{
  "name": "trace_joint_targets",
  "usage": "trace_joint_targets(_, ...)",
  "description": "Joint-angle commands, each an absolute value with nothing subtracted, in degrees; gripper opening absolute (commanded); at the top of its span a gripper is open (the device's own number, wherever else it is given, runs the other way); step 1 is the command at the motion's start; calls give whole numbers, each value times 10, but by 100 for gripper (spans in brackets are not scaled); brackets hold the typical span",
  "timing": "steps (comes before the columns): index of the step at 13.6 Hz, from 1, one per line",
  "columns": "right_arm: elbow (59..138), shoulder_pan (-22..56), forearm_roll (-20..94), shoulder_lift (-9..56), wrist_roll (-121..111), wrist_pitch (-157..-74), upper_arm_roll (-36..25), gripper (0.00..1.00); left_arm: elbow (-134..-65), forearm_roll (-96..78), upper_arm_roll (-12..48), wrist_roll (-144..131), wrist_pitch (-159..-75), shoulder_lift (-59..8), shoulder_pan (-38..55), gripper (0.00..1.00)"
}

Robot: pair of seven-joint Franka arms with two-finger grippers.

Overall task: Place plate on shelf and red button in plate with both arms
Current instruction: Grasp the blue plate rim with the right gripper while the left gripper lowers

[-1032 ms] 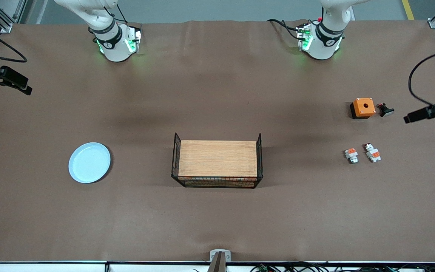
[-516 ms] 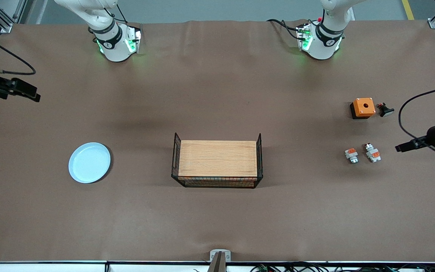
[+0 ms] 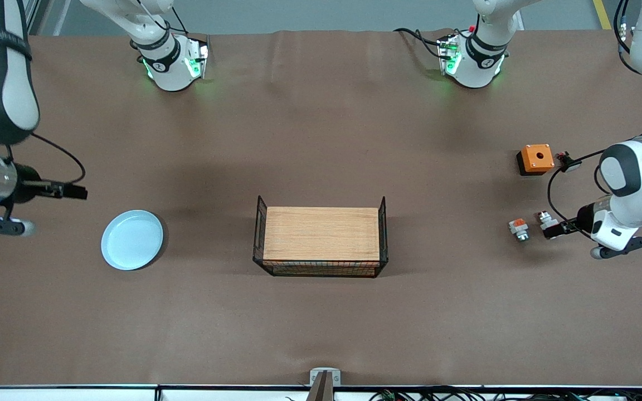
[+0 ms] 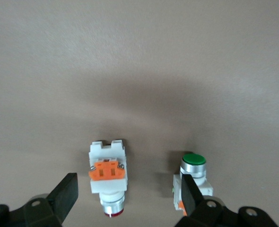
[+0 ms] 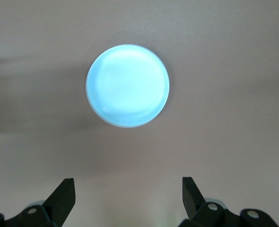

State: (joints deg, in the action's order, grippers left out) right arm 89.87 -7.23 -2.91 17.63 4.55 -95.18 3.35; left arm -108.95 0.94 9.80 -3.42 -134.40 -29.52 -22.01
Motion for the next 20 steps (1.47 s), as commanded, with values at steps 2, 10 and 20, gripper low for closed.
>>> trace_joint_targets(2, 917, -106, -40, 242, -5, -1061, 40, 100, -1096, 13, 98, -31, -1354, -306, -229, 95)
trace_joint_targets(10, 954, -147, -42, 350, -70, -1238, 40, 97, -1102, 13, 98, -29, -1355, -320, -250, 94)
trace_joint_targets(20, 987, -163, -39, 381, -71, -1289, 40, 63, -1101, 17, 98, -19, -1351, -322, -256, 7)
